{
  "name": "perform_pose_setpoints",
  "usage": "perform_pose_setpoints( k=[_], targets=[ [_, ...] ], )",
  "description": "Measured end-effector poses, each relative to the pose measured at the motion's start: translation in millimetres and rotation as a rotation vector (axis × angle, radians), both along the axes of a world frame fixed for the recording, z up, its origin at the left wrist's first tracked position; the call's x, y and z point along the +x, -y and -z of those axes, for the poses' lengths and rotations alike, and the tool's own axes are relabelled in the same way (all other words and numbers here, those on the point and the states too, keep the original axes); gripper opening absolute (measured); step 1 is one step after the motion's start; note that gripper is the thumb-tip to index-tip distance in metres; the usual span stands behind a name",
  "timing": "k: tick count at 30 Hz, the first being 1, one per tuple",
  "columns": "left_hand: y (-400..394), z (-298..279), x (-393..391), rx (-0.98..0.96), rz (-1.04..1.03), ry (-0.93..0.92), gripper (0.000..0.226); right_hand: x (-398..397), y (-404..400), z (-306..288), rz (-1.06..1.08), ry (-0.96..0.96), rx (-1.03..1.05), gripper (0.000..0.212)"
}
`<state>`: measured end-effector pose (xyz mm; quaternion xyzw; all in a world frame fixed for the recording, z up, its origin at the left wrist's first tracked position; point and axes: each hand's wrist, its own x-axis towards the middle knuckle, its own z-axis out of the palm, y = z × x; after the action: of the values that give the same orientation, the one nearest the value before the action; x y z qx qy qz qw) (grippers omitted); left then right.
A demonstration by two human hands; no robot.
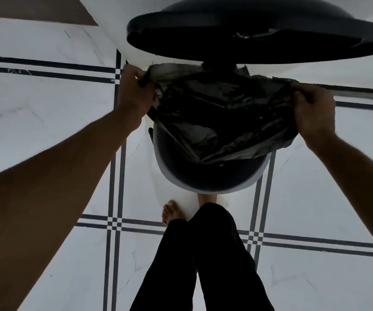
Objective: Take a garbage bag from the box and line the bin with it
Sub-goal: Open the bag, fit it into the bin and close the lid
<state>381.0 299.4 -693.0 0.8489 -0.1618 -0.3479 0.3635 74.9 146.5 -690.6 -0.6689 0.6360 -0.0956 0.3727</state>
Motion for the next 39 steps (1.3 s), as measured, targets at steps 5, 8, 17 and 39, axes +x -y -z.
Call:
perform_pose_setpoints(
  k=[5, 8, 17, 39],
  targets=[
    [2.9, 0.8, 8.7, -0.061, 0.000, -0.152, 0.041, 3.1, 5.6, 1.5, -0.063, 0.037, 0.028, 0.042],
    [2.7, 2.6, 12.6, -0.085, -0.013, -0.343, 0.047, 5.2, 5.2, 3.3, -0.064, 0.054, 0.073, 0.034],
    [11.5, 5.7, 15.1, -0.187, 0.085, -0.309, 0.047, 12.7, 10.5, 8.0, -0.064, -0.002, -0.022, 0.028],
    [-50.2, -12.2, 7.7, 0.199, 0.384, -0.280, 0.042, -30.2, -49.8, 2.4, 0.024, 0.251, 0.379, 0.025]
  ],
)
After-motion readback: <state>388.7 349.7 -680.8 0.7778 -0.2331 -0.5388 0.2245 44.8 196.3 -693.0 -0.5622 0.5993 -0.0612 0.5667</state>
